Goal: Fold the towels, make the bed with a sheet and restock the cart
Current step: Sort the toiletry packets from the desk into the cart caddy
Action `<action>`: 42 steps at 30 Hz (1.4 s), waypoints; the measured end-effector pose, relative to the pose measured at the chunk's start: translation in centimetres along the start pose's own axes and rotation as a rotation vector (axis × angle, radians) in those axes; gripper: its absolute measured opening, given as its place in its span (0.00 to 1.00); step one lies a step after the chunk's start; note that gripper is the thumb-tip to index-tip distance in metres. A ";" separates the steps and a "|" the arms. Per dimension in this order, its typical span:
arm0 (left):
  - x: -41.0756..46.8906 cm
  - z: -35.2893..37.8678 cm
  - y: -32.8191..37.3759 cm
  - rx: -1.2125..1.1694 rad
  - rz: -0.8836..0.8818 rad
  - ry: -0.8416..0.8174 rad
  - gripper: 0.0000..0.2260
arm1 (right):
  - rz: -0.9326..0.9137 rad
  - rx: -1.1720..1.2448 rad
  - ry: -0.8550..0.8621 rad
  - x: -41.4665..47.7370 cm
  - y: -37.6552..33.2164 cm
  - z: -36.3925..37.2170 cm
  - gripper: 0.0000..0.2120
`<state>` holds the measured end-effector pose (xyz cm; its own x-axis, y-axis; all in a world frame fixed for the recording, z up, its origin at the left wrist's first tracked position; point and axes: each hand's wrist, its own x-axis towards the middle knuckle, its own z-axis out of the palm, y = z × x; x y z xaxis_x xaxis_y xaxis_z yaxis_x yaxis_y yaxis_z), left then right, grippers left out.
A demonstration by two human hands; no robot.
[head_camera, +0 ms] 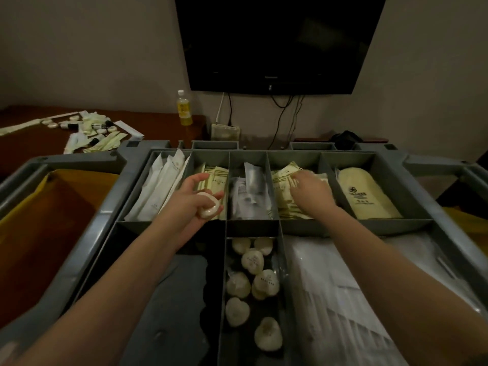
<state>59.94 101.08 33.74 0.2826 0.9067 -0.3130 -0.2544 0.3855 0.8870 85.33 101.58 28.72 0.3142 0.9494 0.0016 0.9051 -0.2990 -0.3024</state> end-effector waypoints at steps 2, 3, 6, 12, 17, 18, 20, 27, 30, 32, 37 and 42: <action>-0.5 0.3 -0.3 -0.036 -0.017 -0.009 0.25 | -0.076 0.205 0.190 -1.7 -1.9 -1.0 0.17; -0.8 0.6 -0.5 -0.062 -0.025 -0.018 0.25 | -0.154 0.282 0.192 -3.0 -3.1 -1.5 0.16; -1.7 1.4 -1.2 -0.113 -0.011 -0.059 0.25 | -0.398 0.409 0.024 -6.4 -6.3 -2.1 0.12; -3.0 2.8 -2.9 -0.129 0.056 -0.047 0.26 | -0.297 0.770 -0.369 -8.3 -8.6 -1.4 0.17; -4.6 2.8 -4.3 -0.194 0.072 0.067 0.28 | -0.339 0.829 -0.645 -8.4 -7.5 -1.6 0.20; -5.2 2.7 -4.5 -0.175 0.085 0.090 0.27 | -0.354 0.798 -0.631 -8.3 -7.4 -1.7 0.20; -6.4 2.2 -4.6 -0.108 0.123 0.156 0.24 | -0.374 0.706 -0.535 -8.0 -7.1 -2.1 0.19; -11.4 -1.1 -5.7 -0.072 0.244 0.285 0.20 | -0.673 0.102 -0.795 -11.7 -6.0 -2.0 0.11; -13.4 -1.8 -6.3 -0.101 0.258 0.274 0.19 | -0.704 -0.040 -0.844 -14.4 -6.7 -0.8 0.08; -14.8 -2.5 -6.8 -0.127 0.263 0.268 0.19 | -0.688 -0.069 -0.860 -16.0 -7.1 -0.1 0.06; -20.0 -5.7 -8.6 -0.185 0.262 0.299 0.19 | -0.663 -0.299 -0.418 -19.5 -7.2 1.1 0.01; -26.0 -8.9 -10.7 -0.208 0.258 0.387 0.19 | -0.534 -0.135 -0.286 -22.6 -6.1 1.3 0.05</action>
<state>47.13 74.89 29.34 -0.1674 0.9586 -0.2304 -0.4602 0.1307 0.8781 72.30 82.03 29.26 -0.2647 0.9539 -0.1415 0.9503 0.2331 -0.2065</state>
